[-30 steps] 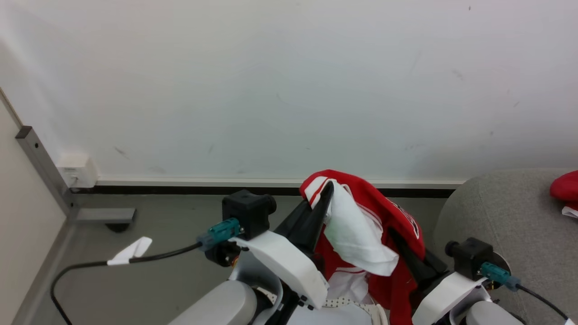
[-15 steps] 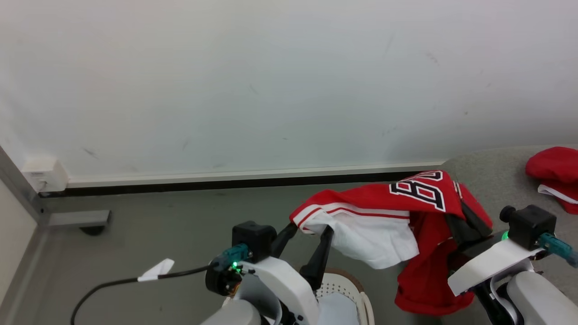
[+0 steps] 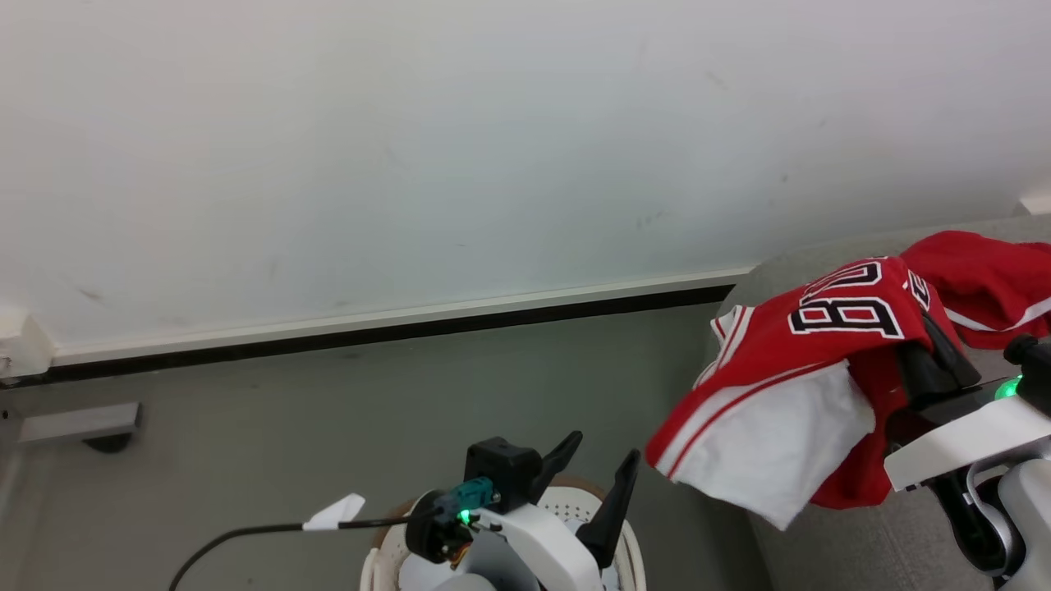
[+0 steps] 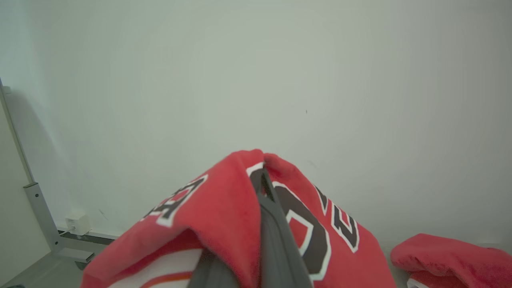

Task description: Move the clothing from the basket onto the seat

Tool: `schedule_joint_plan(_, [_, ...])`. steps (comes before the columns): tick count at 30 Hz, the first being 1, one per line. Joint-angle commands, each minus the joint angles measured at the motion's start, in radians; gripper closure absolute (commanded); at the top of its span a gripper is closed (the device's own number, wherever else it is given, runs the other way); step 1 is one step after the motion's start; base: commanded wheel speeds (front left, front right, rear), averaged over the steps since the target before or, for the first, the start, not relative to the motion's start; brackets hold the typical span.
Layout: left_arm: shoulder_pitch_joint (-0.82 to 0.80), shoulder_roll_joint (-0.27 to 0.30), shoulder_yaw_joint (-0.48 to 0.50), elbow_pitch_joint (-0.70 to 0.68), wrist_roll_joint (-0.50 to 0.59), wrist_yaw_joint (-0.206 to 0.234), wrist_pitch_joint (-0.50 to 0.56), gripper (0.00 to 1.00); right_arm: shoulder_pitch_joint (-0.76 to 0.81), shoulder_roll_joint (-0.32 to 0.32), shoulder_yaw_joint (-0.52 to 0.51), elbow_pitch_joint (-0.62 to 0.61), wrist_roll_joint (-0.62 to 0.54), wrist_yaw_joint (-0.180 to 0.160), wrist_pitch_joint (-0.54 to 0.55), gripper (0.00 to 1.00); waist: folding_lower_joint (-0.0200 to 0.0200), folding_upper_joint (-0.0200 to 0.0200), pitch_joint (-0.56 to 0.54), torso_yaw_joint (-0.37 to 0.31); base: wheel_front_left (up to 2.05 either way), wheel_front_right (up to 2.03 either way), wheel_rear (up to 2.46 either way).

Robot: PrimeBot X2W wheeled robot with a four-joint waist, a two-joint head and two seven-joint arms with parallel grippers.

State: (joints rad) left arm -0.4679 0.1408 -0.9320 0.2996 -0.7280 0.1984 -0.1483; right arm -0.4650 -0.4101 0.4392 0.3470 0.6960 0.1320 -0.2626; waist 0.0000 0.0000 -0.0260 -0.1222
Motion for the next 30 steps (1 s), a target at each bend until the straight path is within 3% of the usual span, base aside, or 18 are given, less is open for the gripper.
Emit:
schedule_joint_plan(1, [-0.004,0.001,0.001,0.004,0.013,0.0,-0.005,0.0,-0.006,-0.003,-0.005,-0.006,-0.002,-0.003,-0.003,1.0,0.0,0.0,0.008,-0.02,0.0,0.0,0.0])
schedule_joint_plan(12, [-0.038,-0.009,-0.002,0.0,0.016,-0.007,-0.022,0.0,0.033,-0.031,-0.043,-0.027,-0.018,-0.003,-0.003,1.0,0.0,0.0,0.039,-0.168,0.0,0.0,0.0])
schedule_joint_plan(17, [-0.042,-0.009,-0.008,-0.015,0.021,-0.007,-0.023,0.0,0.052,-0.043,-0.055,-0.034,-0.016,-0.003,-0.003,1.0,0.0,0.0,0.045,-0.202,0.0,0.0,0.0])
schedule_joint_plan(25, [-0.063,-0.006,-0.037,-0.072,0.042,-0.012,-0.002,0.0,0.078,-0.055,-0.091,-0.054,-0.01,-0.003,-0.003,1.0,0.0,0.0,0.071,-0.224,0.0,0.0,0.0])
schedule_joint_plan(30, [-0.115,0.013,-0.064,-0.113,0.078,-0.028,0.036,0.0,0.057,-0.041,-0.152,-0.072,-0.014,-0.003,-0.003,1.0,0.0,0.0,0.148,-0.198,0.0,0.0,0.0])
